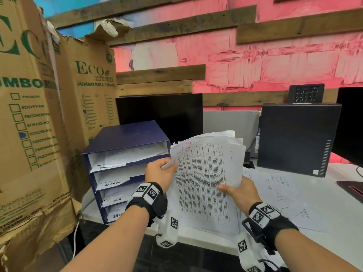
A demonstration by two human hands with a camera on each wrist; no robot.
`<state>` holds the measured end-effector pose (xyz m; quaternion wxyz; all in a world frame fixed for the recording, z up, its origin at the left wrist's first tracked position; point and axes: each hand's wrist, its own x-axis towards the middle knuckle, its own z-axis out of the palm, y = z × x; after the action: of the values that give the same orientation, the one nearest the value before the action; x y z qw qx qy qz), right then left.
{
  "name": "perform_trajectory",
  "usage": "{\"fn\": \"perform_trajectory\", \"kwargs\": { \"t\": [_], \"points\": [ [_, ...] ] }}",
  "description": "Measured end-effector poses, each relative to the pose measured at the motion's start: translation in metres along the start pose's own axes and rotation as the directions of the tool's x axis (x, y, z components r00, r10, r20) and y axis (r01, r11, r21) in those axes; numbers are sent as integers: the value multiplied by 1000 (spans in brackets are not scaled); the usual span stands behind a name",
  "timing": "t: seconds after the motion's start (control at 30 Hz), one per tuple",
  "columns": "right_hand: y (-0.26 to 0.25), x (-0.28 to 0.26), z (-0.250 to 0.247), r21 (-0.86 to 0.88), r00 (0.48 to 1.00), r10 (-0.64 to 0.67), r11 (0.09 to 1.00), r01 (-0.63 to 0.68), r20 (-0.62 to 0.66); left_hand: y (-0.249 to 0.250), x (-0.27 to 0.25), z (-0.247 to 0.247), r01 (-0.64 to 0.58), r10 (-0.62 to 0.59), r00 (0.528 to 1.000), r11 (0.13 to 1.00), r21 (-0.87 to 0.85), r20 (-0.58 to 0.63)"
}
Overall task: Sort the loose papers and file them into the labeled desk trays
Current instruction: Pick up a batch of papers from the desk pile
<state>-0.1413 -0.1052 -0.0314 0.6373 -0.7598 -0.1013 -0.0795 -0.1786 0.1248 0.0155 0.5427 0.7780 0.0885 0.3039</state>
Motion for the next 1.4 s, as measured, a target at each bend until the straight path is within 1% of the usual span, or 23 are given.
{"fn": "perform_trajectory", "kwargs": {
  "t": [0.07,0.1,0.17,0.23,0.3,0.43,0.53,0.6,0.67,0.77,0.9,1.07,1.17,1.23,1.3,1.33,1.4],
  "points": [
    [1,1,0,-11,1000,-8,1000,8,2,0,0,2,-1,-3,999,992,129,32],
    [1,2,0,-17,1000,-8,1000,8,3,0,0,3,10,-17,999,988,156,40],
    [2,2,1,-18,1000,-5,1000,6,9,0,2,4,24,-30,999,981,190,30],
    [2,2,0,-15,1000,-7,1000,7,5,1,5,3,13,-13,1000,974,228,-1],
    [3,3,-1,-19,1000,-10,1000,10,-11,3,8,2,22,-15,999,974,226,-32],
    [5,3,-2,-34,1000,1,999,-1,-19,3,12,1,43,-28,994,989,143,-109],
    [2,4,0,12,1000,23,1000,-23,-11,0,11,1,32,-22,985,998,58,-169],
    [-2,4,1,44,1000,25,999,-25,-7,1,10,2,28,-32,984,999,-25,-177],
    [-8,6,2,69,999,16,998,-14,-30,5,11,2,23,-42,984,994,-110,-173],
    [-17,11,1,136,997,4,991,7,-81,13,13,2,-17,-8,990,984,-176,-143],
    [-26,17,-3,136,991,-27,990,44,-128,20,17,4,-11,-4,997,980,-198,-76],
    [-32,22,-15,78,994,-55,995,62,-92,30,17,19,9,-11,1000,986,-164,-12],
    [-29,21,-24,37,995,-47,998,51,-91,35,16,27,-6,5,1000,984,-177,-8],
    [-28,19,-32,30,994,-42,999,46,-104,38,17,30,7,-9,1000,974,-228,-6],
    [-28,19,-39,29,992,-42,998,46,-122,42,21,33,41,-35,999,956,-290,25],
    [-28,20,-43,30,990,-44,998,49,-135,46,22,36,47,-36,998,951,-306,42],
    [-32,23,-50,53,986,-42,997,51,-158,54,25,41,19,0,998,940,-341,56]
  ]
}}
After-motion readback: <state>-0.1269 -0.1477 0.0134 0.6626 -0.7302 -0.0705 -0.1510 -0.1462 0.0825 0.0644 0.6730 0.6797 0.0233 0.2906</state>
